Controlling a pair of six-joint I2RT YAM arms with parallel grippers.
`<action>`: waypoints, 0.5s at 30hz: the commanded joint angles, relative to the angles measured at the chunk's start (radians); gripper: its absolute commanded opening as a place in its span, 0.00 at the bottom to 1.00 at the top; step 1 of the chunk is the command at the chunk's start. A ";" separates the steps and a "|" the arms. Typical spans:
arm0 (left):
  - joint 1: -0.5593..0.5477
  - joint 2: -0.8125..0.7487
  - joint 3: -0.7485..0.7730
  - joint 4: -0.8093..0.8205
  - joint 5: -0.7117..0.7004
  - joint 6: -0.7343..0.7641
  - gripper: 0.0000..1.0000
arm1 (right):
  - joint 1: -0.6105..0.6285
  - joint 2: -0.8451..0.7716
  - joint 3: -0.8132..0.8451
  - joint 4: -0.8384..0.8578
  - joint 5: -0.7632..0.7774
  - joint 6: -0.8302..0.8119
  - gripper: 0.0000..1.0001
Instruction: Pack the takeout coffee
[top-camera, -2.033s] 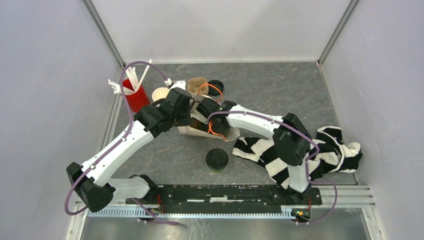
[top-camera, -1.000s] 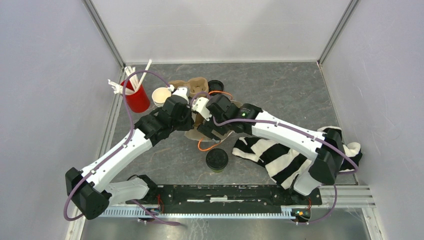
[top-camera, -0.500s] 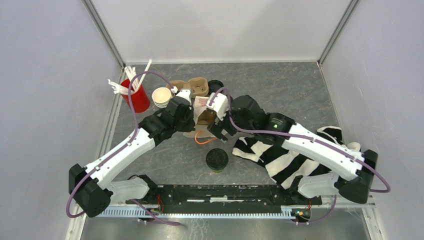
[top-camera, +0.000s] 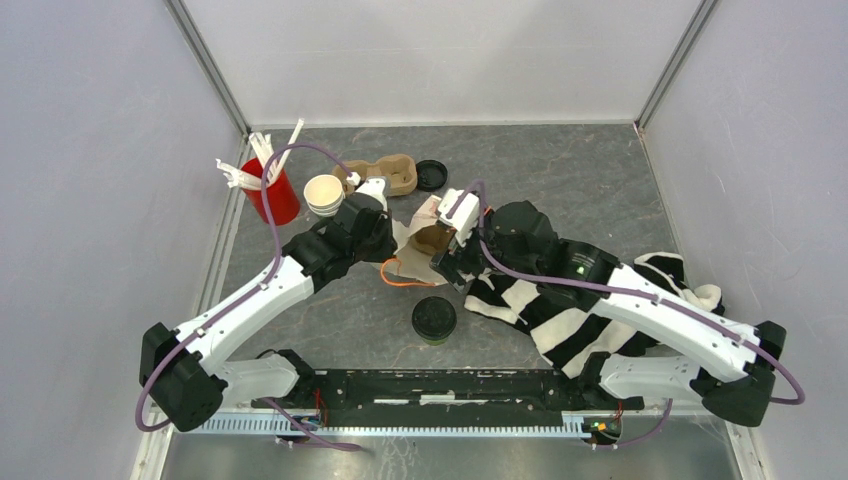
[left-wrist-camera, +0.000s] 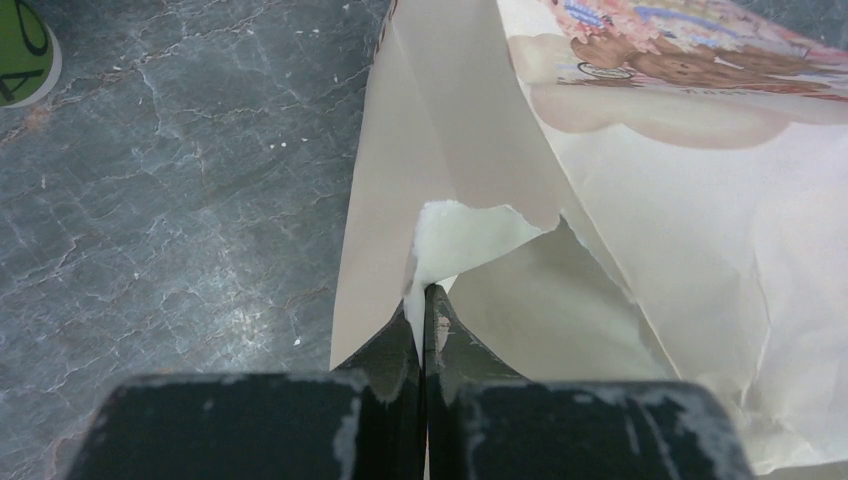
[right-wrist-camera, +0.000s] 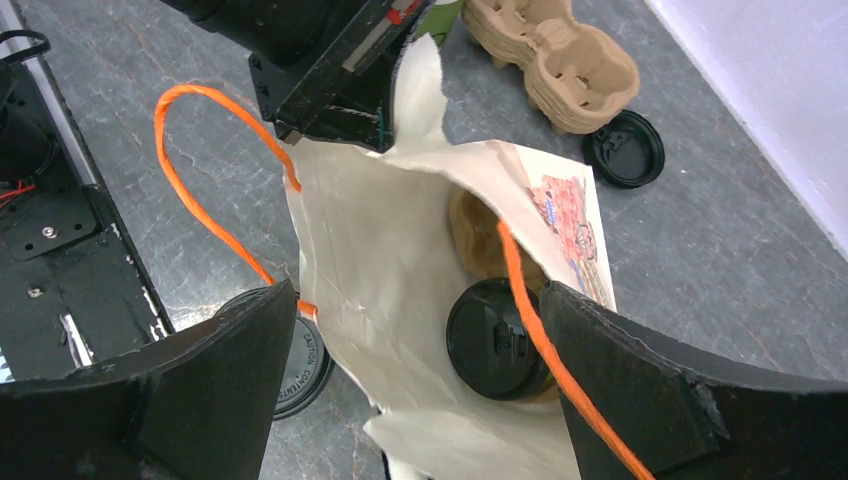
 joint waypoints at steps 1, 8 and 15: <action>0.003 0.012 0.034 0.013 -0.018 0.028 0.02 | 0.004 0.076 0.035 0.065 -0.059 -0.005 0.98; 0.007 0.091 0.228 -0.123 -0.004 0.020 0.02 | 0.004 0.230 0.187 -0.054 -0.143 0.059 0.98; 0.063 0.179 0.379 -0.281 0.044 -0.045 0.02 | 0.002 0.257 0.296 -0.185 -0.226 0.119 0.96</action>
